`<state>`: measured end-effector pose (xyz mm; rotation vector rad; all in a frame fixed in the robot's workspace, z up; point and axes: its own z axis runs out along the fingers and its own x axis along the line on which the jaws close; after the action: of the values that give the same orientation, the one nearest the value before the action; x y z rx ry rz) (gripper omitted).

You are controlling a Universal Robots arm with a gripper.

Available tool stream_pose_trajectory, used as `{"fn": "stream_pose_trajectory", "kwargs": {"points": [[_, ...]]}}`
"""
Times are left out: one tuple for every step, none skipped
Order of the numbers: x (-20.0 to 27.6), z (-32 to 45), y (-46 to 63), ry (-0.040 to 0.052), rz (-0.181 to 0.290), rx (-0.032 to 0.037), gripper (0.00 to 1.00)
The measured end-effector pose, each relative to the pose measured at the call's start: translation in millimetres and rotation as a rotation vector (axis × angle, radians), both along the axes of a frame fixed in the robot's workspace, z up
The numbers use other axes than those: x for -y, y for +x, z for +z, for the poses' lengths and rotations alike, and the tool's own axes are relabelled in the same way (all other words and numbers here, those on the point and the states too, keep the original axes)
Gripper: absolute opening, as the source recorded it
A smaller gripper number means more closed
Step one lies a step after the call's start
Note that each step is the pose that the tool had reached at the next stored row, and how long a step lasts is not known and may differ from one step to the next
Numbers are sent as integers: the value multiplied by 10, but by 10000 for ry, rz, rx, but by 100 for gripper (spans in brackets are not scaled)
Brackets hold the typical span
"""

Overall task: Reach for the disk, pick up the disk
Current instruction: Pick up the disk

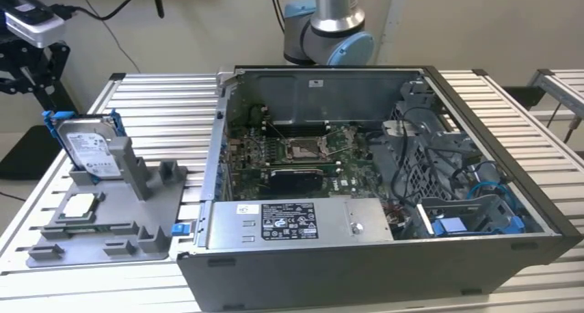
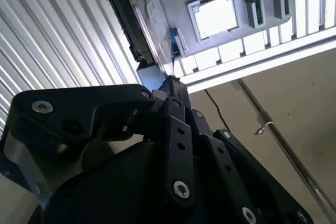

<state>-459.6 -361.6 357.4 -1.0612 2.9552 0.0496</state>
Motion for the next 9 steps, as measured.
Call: {"fn": "stream_pose_trajectory", "kwargs": {"points": [[0, 0, 0, 0, 171, 1, 0], [0, 0, 0, 0, 353, 0, 0], [0, -1, 0, 0, 531, 1, 0], [0, 0, 0, 0, 718, 0, 0], [0, -1, 0, 0, 866, 1, 0], [0, -1, 0, 0, 1020, 0, 0], [0, -1, 0, 0, 1198, 1, 0], [0, -1, 0, 0, 1366, 1, 0], [0, -1, 0, 0, 1528, 0, 0]]}}
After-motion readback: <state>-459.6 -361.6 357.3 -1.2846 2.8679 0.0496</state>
